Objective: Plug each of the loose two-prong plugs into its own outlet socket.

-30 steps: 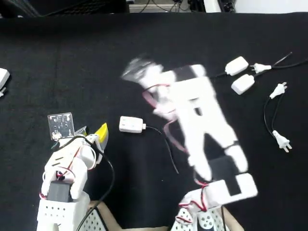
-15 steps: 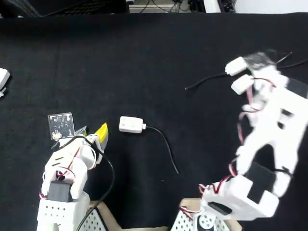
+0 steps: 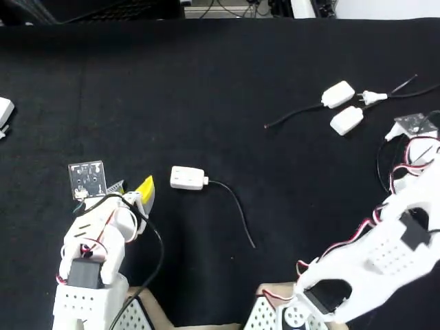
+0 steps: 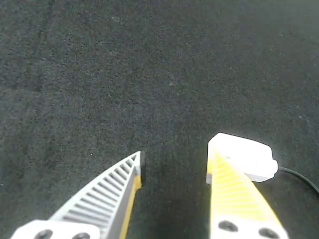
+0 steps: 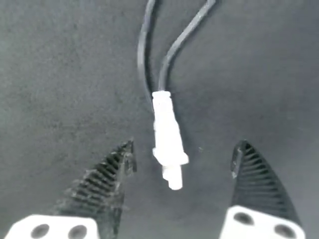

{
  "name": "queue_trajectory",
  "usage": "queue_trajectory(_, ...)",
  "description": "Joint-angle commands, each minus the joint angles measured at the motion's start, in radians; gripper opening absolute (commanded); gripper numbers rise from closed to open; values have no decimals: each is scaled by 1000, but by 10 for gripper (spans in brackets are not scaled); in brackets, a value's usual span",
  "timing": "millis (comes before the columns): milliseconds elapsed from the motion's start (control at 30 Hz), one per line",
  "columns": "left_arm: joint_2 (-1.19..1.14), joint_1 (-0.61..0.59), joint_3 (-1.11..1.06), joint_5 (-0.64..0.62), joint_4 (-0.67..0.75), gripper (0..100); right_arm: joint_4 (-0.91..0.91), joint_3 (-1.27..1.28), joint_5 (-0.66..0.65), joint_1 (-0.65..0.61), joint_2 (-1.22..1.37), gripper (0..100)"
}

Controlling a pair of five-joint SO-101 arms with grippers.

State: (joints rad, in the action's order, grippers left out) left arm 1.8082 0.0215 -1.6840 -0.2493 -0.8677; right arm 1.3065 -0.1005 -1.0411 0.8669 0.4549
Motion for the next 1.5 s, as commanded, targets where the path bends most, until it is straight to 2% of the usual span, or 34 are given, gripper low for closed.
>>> queue_trajectory(0,-2,8,-16,2,2,224,121,-170,-11,6,84,310)
queue_trajectory(200,-2,8,-16,2,0,224,176,-321,-11,-2,248,297)
queue_trajectory(367,-2,8,-16,2,-2,224,178,-404,-8,-3,303,164)
queue_trajectory(767,-2,8,-16,3,-2,224,180,-438,-6,-5,303,147)
queue_trajectory(933,-2,8,-16,3,-2,224,218,-441,-6,-15,302,8)
queue_trajectory(1467,-2,8,-16,3,-2,224,450,-613,-5,-92,170,12)
